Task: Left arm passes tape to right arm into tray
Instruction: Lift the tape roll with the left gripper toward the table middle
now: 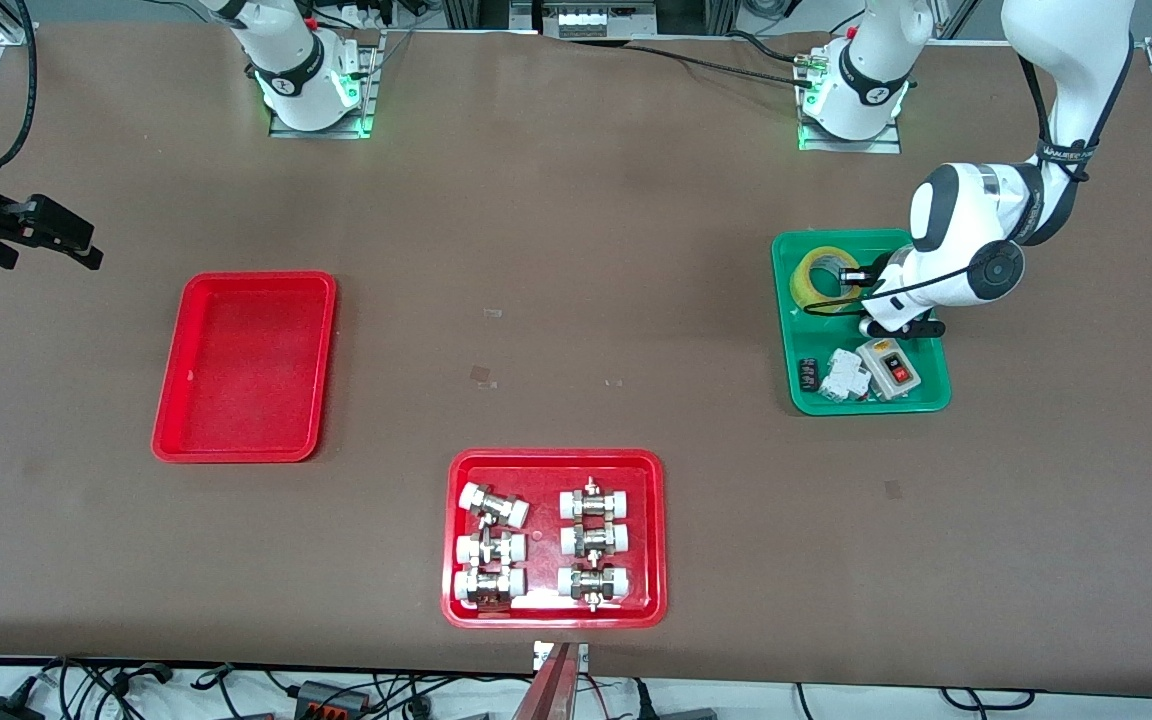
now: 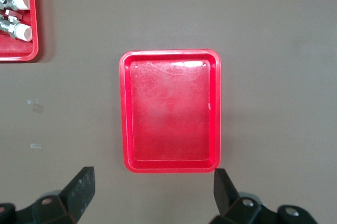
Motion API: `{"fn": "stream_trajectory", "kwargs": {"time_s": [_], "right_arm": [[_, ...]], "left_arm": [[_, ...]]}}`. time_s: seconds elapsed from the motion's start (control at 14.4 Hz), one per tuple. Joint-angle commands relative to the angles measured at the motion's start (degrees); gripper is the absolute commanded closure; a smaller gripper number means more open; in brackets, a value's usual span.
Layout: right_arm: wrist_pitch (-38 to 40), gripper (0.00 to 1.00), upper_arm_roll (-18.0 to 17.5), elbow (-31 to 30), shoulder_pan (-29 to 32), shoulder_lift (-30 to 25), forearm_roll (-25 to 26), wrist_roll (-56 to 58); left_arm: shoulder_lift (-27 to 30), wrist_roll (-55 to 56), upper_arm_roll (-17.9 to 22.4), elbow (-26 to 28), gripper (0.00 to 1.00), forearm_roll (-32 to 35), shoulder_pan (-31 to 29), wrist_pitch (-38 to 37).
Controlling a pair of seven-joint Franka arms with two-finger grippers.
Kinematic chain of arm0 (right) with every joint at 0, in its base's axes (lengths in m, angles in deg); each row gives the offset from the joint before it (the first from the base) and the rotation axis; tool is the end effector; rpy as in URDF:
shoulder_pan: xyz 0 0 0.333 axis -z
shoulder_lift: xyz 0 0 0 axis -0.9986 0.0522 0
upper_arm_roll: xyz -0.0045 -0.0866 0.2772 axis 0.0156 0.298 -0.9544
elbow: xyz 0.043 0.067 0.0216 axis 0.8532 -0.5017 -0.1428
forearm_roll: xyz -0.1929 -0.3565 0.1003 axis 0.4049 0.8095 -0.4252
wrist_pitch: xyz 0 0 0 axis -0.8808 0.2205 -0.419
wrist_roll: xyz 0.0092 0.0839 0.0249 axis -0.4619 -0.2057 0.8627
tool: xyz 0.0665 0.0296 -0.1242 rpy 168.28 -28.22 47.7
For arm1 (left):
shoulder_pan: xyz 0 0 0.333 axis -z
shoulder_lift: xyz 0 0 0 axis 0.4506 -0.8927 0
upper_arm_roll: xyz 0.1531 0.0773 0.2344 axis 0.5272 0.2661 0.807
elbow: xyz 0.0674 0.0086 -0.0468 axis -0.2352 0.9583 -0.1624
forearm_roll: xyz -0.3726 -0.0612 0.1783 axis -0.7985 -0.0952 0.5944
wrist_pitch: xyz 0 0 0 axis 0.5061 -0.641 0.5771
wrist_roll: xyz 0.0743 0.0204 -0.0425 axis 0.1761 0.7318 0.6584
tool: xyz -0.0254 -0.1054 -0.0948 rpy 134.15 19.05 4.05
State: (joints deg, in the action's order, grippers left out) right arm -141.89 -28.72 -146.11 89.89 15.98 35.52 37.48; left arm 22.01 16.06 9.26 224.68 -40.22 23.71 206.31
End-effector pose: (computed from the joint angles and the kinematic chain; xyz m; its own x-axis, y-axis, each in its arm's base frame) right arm 0.5843 -0.0253 0.5280 0.9990 -0.0110 0.0435 -0.0102 -0.9998 -0.0180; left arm 0.4438 -0.0395 0.1113 0.9110 0.0281 -0.4114 0.0608 -0.9959 0.0667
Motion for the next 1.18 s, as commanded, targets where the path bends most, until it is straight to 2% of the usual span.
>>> {"fn": "stream_trajectory", "kwargs": {"time_s": [0.0, 0.21, 0.42, 0.56, 0.69, 0.97, 1.11], "right_arm": [[0.3, 0.0, -0.2, -0.4, 0.4, -0.6, 0.0, 0.2], [0.2, 0.0, -0.2, -0.4, 0.4, -0.6, 0.0, 0.2], [0.2, 0.0, -0.2, -0.4, 0.4, -0.6, 0.0, 0.2], [0.2, 0.0, -0.2, -0.4, 0.4, -0.6, 0.0, 0.2], [0.2, 0.0, -0.2, -0.4, 0.4, -0.6, 0.0, 0.2], [0.0, 0.0, -0.2, -0.4, 0.4, -0.6, -0.1, 0.1], [-0.2, 0.0, -0.2, -0.4, 0.4, -0.6, -0.2, 0.1]], "left_arm": [[1.8, -0.6, -0.7, -3.9, 0.91, -1.4, -0.4, -5.5], [1.4, -0.3, -0.9, -13.4, 0.93, -1.4, 0.2, -15.7], [-1.1, 2.4, -3.1, -29.1, 0.97, -1.6, 1.9, -31.5], [-2.3, 8.2, -5.2, -36.5, 0.99, -3.0, 3.2, -37.2], [-2.3, 13.0, -6.7, -39.7, 0.99, -9.7, 4.3, -38.7], [-4.2, 25.1, -6.9, -47.7, 1.0, -23.1, 10.6, -39.0], [-6.2, 26.2, -6.9, -53.1, 1.0, -28.8, 13.3, -38.9]]}}
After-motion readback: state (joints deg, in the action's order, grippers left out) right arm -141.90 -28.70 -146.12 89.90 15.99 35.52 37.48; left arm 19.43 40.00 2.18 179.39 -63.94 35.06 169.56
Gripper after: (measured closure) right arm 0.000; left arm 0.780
